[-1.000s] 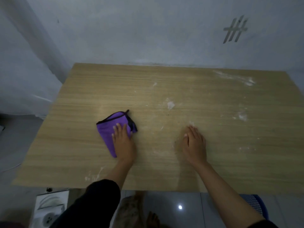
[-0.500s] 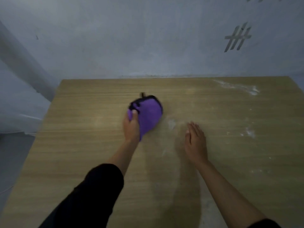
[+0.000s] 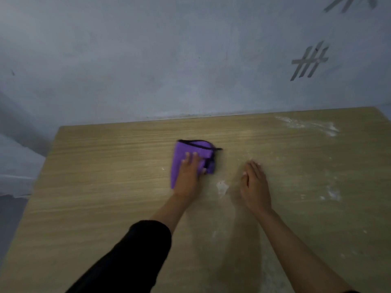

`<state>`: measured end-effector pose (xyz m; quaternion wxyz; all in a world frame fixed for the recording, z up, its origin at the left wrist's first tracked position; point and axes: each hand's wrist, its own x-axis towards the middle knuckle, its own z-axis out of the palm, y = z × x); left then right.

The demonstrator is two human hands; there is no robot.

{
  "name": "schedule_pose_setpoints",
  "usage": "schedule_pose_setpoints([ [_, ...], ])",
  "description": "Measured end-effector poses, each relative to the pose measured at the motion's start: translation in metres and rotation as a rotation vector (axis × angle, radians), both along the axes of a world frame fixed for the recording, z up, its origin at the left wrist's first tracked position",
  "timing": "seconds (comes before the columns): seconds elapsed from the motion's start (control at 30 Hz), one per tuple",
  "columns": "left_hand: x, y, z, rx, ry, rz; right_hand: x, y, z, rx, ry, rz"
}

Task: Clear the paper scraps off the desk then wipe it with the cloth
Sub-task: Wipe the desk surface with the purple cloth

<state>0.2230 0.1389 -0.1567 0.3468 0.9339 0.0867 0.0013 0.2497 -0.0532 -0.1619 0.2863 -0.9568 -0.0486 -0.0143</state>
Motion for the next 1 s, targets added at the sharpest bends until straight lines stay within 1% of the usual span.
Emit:
schedule_pose_setpoints([
  [0.07, 0.008, -0.029, 0.000, -0.023, -0.030, -0.172, 0.002, 0.004, -0.003, 0.009, -0.003, -0.020],
  [0.1, 0.012, -0.038, 0.000, -0.026, -0.033, -0.201, 0.003, 0.005, -0.005, 0.010, -0.003, -0.026],
  [0.13, 0.017, -0.039, -0.002, -0.040, -0.029, -0.180, 0.004, 0.006, -0.006, 0.018, -0.009, -0.033],
  [0.2, 0.024, -0.025, 0.001, -0.105, -0.046, -0.043, 0.008, 0.007, -0.004, 0.055, -0.028, -0.053],
  [0.27, 0.030, 0.006, 0.007, -0.197, -0.078, 0.213, 0.012, 0.007, -0.001, 0.077, -0.053, -0.050],
  [0.3, 0.034, 0.028, 0.009, -0.203, -0.100, 0.358, 0.015, 0.007, 0.000, 0.082, -0.054, -0.045],
  [0.33, 0.038, 0.052, 0.009, -0.168, -0.105, 0.493, 0.018, 0.008, 0.001, 0.086, -0.052, -0.040],
  [0.4, 0.044, 0.093, 0.009, -0.011, -0.053, 0.673, 0.023, 0.009, 0.002, 0.089, -0.039, -0.044],
  [0.47, 0.051, 0.114, 0.008, 0.077, 0.004, 0.718, 0.028, 0.009, -0.001, 0.085, -0.018, -0.051],
  [0.53, 0.063, 0.112, 0.004, 0.111, 0.013, 0.649, 0.031, 0.009, -0.004, 0.056, -0.018, -0.059],
  [0.57, 0.071, 0.103, 0.001, 0.131, 0.014, 0.579, 0.032, 0.009, -0.005, 0.041, -0.028, -0.068],
  [0.6, 0.080, 0.091, -0.003, 0.159, 0.010, 0.483, 0.033, 0.010, -0.005, 0.040, -0.041, -0.079],
  [0.67, 0.097, 0.054, -0.007, 0.200, 0.002, 0.223, 0.034, 0.010, -0.005, 0.086, -0.066, -0.107],
  [0.77, 0.114, -0.013, -0.006, 0.080, 0.032, -0.164, 0.036, 0.011, -0.001, 0.225, -0.080, -0.176],
  [0.8, 0.115, -0.034, -0.004, 0.035, 0.053, -0.258, 0.036, 0.010, 0.000, 0.274, -0.077, -0.210],
  [0.83, 0.112, -0.051, 0.000, 0.006, 0.055, -0.306, 0.037, 0.009, 0.001, 0.317, -0.073, -0.241],
  [0.87, 0.109, -0.063, 0.003, -0.021, 0.033, -0.293, 0.037, 0.008, 0.002, 0.350, -0.072, -0.262],
  [0.9, 0.106, -0.067, 0.007, -0.066, -0.025, -0.222, 0.037, 0.006, 0.004, 0.377, -0.074, -0.273],
  [0.97, 0.100, -0.056, 0.018, -0.134, -0.155, -0.001, 0.034, 0.001, 0.007, 0.395, -0.083, -0.264],
  [1.0, 0.100, -0.042, 0.019, -0.095, -0.240, 0.116, 0.032, -0.003, 0.008, 0.381, -0.089, -0.249],
])
